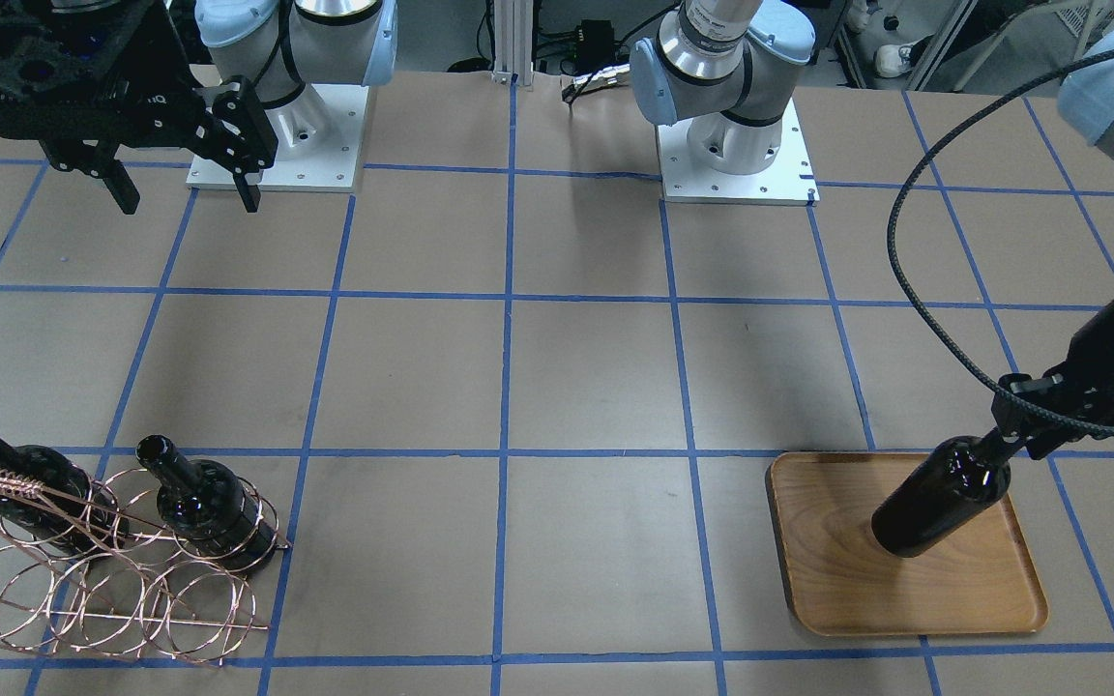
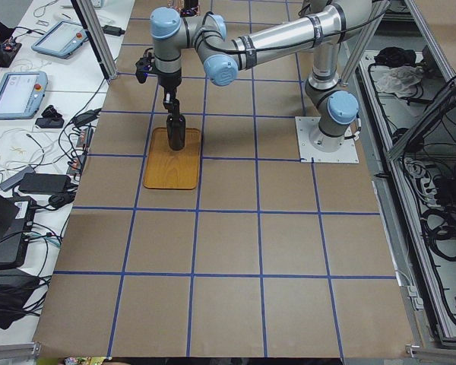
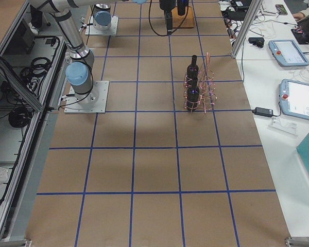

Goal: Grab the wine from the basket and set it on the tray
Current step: 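Lift the bottle with the left gripper and lower it onto the wooden tray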

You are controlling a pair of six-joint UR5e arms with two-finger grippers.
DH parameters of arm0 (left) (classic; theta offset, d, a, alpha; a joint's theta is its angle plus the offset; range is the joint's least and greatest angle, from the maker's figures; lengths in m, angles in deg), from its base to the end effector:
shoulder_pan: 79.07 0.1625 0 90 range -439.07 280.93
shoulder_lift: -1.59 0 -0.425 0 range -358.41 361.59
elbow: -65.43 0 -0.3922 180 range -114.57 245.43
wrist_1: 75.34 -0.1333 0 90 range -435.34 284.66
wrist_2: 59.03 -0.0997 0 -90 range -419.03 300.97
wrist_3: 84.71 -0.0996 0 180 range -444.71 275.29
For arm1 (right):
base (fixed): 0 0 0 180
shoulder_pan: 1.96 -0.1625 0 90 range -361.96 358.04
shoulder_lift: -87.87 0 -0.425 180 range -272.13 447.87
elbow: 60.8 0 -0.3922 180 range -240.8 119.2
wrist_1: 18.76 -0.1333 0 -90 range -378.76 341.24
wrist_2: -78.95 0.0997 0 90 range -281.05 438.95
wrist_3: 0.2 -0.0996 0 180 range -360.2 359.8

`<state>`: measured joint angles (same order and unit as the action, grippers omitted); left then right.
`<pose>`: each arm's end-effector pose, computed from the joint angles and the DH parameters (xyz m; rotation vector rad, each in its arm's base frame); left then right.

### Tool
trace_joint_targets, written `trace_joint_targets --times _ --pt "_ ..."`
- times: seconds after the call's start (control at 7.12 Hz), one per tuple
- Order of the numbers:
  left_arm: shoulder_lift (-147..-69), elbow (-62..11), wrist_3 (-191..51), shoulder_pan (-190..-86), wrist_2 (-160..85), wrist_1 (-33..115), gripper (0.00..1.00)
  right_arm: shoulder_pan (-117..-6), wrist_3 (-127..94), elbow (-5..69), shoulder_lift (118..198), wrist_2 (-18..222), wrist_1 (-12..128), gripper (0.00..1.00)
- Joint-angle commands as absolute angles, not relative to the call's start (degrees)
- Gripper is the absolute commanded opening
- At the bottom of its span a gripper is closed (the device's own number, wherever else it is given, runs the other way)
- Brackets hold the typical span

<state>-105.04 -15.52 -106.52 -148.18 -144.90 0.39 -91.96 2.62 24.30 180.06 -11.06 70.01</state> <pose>0.0902 -0.6303 0.4309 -0.0315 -3.1098 0.2101 0.1333 -0.4823 0.5467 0.0771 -3.1339 0.1604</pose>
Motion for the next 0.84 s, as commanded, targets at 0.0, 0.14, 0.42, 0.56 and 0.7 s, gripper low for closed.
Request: trace_joint_targets --times 0.0,0.14,0.42,0.56,0.7 --pt "-106.15 -15.52 -108.25 -147.62 -144.72 -0.54 0.00 -91.96 2.53 24.54 180.07 -11.05 70.01 1.00" --pt "-106.51 -15.61 -108.61 -147.62 -144.72 -1.16 0.00 -91.96 2.44 24.54 180.07 -11.05 70.01 1.00" --pt "-106.95 -15.52 -111.84 -147.45 -146.03 -2.03 0.00 -91.96 2.44 24.54 180.07 -11.05 69.92 1.00" --pt "-107.39 -15.61 -111.87 -147.44 -146.82 -2.30 0.00 -91.96 2.52 24.54 180.15 -11.05 70.01 1.00" --pt "-107.82 -15.87 -111.69 -146.49 -146.57 -2.48 0.00 -91.96 2.44 24.63 180.15 -10.96 70.01 1.00"
